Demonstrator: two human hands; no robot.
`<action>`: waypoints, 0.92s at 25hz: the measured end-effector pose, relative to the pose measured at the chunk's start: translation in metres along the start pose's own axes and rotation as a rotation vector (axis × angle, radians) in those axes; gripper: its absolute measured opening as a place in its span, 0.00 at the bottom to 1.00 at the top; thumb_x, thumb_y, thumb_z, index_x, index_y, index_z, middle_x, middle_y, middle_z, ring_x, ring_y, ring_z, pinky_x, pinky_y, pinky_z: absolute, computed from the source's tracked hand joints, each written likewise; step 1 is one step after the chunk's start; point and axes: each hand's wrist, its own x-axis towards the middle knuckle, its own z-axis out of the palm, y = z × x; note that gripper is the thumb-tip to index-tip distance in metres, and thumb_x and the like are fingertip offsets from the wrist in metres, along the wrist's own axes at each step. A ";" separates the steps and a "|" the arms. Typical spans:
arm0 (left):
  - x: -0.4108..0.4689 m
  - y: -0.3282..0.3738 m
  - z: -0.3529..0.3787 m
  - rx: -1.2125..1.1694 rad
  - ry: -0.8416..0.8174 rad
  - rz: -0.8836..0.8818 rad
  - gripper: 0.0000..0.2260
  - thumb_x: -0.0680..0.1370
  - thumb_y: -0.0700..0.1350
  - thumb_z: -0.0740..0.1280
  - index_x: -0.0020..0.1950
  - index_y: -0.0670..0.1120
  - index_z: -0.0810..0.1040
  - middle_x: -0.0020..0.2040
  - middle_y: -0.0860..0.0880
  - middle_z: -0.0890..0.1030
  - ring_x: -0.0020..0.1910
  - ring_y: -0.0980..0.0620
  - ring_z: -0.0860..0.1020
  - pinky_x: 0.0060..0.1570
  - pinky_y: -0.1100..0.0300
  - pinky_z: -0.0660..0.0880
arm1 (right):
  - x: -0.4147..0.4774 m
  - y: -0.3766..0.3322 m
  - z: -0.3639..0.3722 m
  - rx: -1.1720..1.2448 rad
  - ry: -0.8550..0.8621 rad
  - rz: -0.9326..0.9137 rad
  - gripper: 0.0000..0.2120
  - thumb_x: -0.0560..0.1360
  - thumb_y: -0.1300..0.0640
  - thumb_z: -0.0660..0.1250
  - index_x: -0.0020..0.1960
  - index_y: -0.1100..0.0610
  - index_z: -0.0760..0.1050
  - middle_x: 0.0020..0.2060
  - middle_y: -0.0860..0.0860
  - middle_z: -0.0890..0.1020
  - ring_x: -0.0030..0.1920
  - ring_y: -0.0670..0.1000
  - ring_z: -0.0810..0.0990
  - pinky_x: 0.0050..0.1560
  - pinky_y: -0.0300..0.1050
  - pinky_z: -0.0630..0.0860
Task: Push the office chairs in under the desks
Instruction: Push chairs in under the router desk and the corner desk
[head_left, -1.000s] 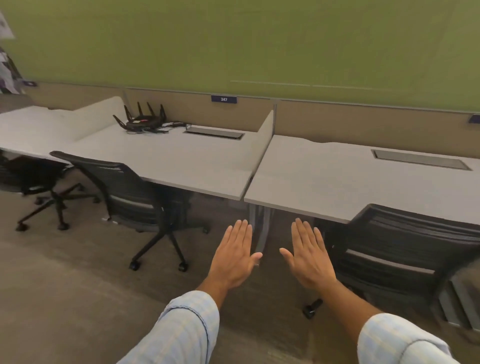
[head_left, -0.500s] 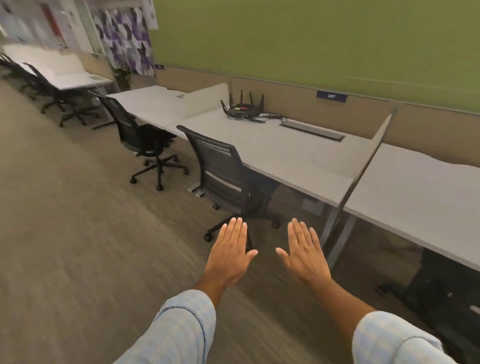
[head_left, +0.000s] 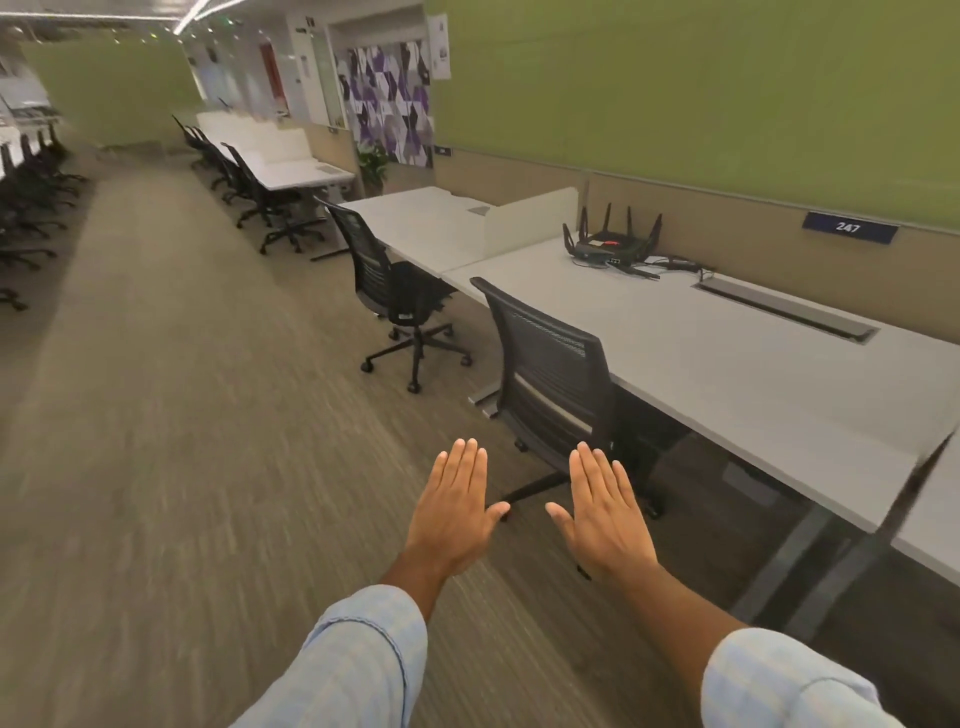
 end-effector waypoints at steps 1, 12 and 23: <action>0.015 -0.010 0.001 0.009 -0.010 -0.004 0.37 0.86 0.64 0.49 0.86 0.40 0.44 0.87 0.39 0.46 0.86 0.42 0.41 0.84 0.44 0.43 | 0.020 -0.001 0.003 -0.001 0.001 -0.011 0.41 0.84 0.30 0.36 0.86 0.58 0.40 0.85 0.56 0.40 0.82 0.54 0.32 0.79 0.54 0.29; 0.179 -0.092 0.002 0.063 -0.014 -0.018 0.38 0.86 0.66 0.45 0.86 0.40 0.44 0.87 0.39 0.46 0.86 0.42 0.41 0.84 0.43 0.45 | 0.206 0.008 0.025 0.028 0.056 -0.042 0.41 0.85 0.30 0.39 0.86 0.58 0.40 0.85 0.56 0.41 0.82 0.53 0.31 0.78 0.52 0.25; 0.351 -0.157 0.033 0.047 0.004 0.159 0.39 0.85 0.67 0.40 0.85 0.40 0.43 0.87 0.39 0.45 0.86 0.42 0.41 0.84 0.43 0.46 | 0.335 0.024 0.048 -0.003 0.133 0.086 0.40 0.86 0.33 0.46 0.86 0.61 0.46 0.85 0.58 0.47 0.85 0.56 0.40 0.82 0.54 0.38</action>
